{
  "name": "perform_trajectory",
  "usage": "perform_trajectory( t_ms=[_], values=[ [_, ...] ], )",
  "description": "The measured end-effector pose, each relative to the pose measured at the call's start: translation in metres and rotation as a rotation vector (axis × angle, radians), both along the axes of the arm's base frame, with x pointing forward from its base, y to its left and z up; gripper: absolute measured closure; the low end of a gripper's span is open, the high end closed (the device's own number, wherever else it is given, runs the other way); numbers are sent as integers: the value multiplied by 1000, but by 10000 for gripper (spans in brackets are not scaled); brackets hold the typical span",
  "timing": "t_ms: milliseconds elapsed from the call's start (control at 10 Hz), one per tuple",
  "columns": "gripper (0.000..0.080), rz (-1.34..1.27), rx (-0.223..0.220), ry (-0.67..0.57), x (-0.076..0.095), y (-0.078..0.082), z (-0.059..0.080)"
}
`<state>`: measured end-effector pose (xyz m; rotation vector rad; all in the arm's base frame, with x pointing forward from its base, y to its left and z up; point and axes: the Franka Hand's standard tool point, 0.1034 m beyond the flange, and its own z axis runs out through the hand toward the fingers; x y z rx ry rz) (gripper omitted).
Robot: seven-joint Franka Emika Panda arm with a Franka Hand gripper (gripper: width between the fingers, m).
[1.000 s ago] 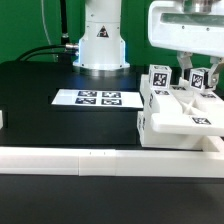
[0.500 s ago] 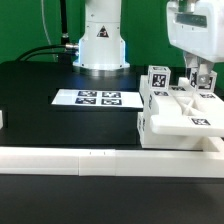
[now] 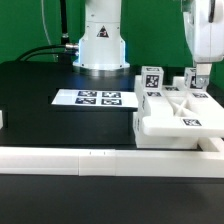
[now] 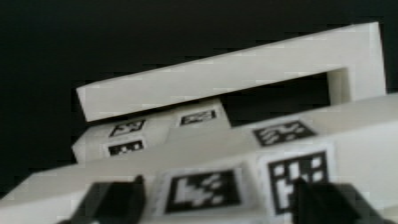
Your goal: Assemble chair
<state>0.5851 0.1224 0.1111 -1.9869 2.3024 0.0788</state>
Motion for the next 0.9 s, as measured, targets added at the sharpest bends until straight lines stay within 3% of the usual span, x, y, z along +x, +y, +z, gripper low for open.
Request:
perform_trajectory(
  t_ms=[100,200,300,900],
  values=[
    [253,58,0,17,-1,-2,-1],
    [172,123,-2,13,0,-2,-1],
    [156,199,-4,4,0,-1,-1],
    [150,272,-6,0,-1,0,-2]
  ],
)
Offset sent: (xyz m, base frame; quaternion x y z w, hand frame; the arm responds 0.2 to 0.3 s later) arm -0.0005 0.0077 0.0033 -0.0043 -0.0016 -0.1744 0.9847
